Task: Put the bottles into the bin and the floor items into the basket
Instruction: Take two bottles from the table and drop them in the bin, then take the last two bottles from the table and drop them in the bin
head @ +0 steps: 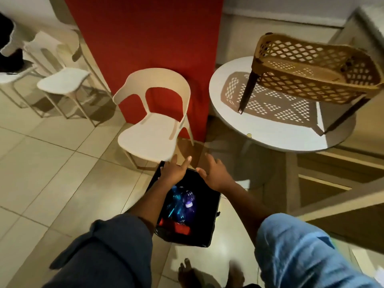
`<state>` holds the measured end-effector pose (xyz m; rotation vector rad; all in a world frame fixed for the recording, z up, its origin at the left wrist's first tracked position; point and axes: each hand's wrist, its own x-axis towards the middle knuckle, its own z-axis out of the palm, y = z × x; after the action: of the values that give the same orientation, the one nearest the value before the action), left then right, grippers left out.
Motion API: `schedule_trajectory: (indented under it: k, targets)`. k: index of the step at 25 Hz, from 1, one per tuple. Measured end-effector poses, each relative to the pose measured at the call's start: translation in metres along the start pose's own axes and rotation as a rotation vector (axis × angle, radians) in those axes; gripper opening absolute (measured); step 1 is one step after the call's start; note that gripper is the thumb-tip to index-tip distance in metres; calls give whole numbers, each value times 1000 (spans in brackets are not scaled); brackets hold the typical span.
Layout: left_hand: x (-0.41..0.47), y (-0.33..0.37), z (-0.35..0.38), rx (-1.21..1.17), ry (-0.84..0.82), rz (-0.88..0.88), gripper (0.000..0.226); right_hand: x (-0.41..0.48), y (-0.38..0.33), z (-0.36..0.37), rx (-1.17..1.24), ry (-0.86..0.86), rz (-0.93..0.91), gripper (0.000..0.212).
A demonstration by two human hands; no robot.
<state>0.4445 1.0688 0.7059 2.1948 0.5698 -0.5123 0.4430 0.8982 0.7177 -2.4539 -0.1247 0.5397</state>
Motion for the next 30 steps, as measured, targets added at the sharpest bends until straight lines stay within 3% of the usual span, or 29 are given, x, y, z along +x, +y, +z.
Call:
schedule_trajectory:
  k: [8,15,21,30]
  targets:
    - [-21,74,52,58,-132,271,66,-44,33,-40,41,208,127,72]
    - [-68,141,121,219,-115,366,79,-109,98,-89,105,382,289,74]
    - [-126,206,191,139,-61,480,80,-174,162,-139,134,550,303,74]
    - [-259,246,344,-11,-66,665,58,-301,300,-199,67,769,287,65]
